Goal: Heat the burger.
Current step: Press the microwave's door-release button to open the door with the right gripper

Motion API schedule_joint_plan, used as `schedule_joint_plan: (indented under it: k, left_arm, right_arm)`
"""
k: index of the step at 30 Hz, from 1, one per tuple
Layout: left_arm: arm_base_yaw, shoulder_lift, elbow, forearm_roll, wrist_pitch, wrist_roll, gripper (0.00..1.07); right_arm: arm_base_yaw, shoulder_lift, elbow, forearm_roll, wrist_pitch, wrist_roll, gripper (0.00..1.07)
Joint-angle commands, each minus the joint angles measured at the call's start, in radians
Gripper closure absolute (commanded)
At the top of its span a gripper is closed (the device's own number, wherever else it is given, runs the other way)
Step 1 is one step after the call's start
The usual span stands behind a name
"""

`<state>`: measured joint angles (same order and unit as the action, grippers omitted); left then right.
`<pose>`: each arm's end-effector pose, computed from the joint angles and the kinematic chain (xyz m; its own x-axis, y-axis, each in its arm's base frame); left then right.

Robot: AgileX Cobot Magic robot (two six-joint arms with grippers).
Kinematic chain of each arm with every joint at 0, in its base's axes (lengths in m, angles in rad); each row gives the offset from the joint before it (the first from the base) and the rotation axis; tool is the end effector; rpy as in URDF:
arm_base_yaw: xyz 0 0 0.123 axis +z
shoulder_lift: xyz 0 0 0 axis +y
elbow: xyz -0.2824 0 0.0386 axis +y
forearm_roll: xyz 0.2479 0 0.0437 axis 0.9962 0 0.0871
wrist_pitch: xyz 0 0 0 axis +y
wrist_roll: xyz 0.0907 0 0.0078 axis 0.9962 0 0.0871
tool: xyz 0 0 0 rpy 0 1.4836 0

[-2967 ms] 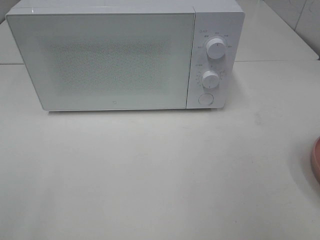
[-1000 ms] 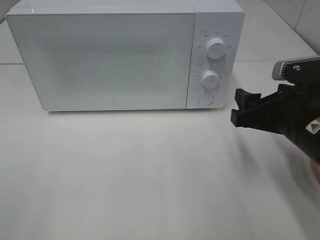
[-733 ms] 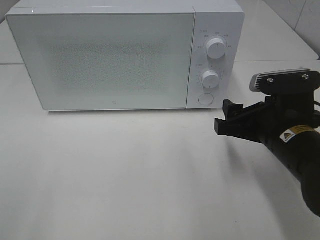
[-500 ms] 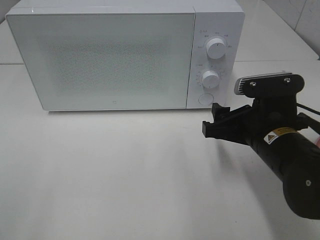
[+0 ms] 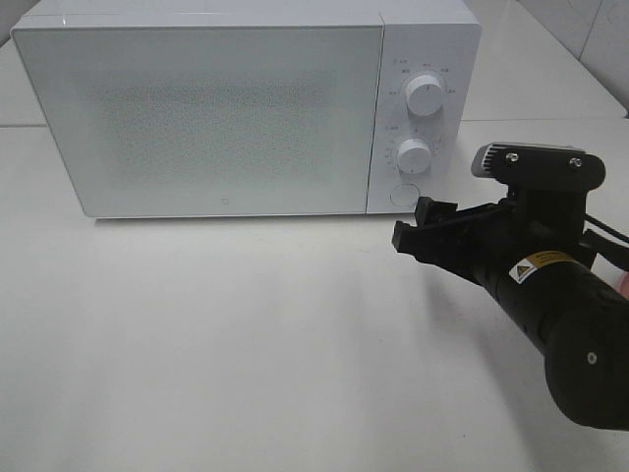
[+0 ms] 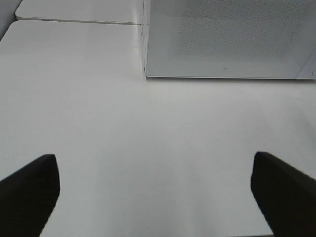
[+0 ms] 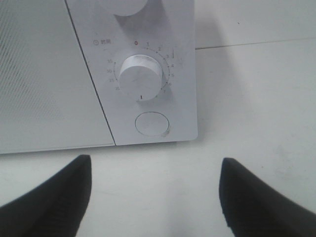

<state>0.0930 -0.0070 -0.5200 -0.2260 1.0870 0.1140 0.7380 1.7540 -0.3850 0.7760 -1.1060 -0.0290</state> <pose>-0.0088 -0.0190 0.2822 -0.4433 -0.0340 -0.8957 0.0891 0.9927 -0.0818 0.2227 0.1255 0.1368 -0.2500 0.1689 -0.9534 0.0093 0.9850 0.1721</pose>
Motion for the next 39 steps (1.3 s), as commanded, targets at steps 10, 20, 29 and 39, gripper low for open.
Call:
schedule_joint_plan:
  k: [10,20,29,39]
  left_arm:
    - [-0.003,-0.021,0.002,-0.004,-0.015,0.000,0.09]
    - [-0.003,-0.021,0.002,-0.004,-0.015,0.000,0.09]
    - [-0.003,-0.021,0.002,-0.004,-0.015,0.000,0.09]
    - [-0.003,-0.021,0.002,-0.004,-0.015,0.000,0.09]
  right_arm:
    - [0.003,-0.001,-0.008,-0.002,-0.014,0.747,0.75]
    - [0.003,-0.001,-0.008,0.000,-0.014,1.238,0.95]
    - [0.003,-0.001,-0.008,0.031,0.013,1.308,1.07]
    - [0.000,0.079,-0.055,0.046,0.023,1.334,1.07]
